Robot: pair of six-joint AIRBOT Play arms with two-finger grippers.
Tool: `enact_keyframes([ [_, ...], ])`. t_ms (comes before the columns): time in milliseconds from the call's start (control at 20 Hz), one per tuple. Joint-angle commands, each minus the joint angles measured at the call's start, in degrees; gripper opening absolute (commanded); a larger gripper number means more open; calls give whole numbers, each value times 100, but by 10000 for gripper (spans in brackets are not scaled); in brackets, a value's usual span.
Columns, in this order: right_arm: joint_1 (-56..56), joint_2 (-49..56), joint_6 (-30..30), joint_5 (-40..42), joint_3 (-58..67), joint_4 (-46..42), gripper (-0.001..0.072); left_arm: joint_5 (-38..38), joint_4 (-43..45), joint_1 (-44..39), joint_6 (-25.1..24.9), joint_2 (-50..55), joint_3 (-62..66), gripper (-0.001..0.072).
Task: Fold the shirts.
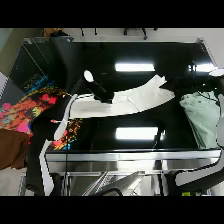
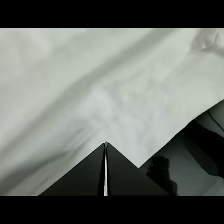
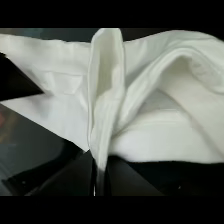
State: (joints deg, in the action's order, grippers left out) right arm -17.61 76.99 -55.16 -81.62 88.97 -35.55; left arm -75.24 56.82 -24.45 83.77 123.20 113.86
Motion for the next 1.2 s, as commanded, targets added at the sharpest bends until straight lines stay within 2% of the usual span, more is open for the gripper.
enact_keyframes([
  [0,20,-328,-413,-560,605,-74,25,654,-4,-595,37,356,2,18],
  [100,22,-439,-599,-796,1054,-79,25,1047,-155,-780,138,348,11,18],
  [200,48,-538,-710,-846,1349,-74,25,1360,-874,-850,133,348,15,18],
  [300,131,-601,-828,-898,1377,-68,25,1327,-1672,-839,109,291,15,18],
  [450,592,-590,-960,-909,1375,-59,26,407,-2570,-354,-553,-236,68,16],
  [550,1130,-588,-960,-605,1375,-61,26,-437,-2704,243,-623,-844,345,15],
  [650,1801,-560,-960,-66,1375,-55,25,-955,-2702,1029,-614,-1733,516,16],
  [800,2911,-254,-955,916,1375,-35,25,-780,-2691,2426,-636,-3373,109,16],
  [1000,4505,844,-807,2544,1375,4,26,-804,-2667,4037,-1161,-5027,-579,17],
  [1100,5237,1644,-282,3764,1375,575,36,-977,-2656,4559,-1394,-5584,-1106,17],
  [1150,5525,1998,313,4428,1377,1279,118,-1062,-2660,4699,-1521,-5807,-1416,17],
])
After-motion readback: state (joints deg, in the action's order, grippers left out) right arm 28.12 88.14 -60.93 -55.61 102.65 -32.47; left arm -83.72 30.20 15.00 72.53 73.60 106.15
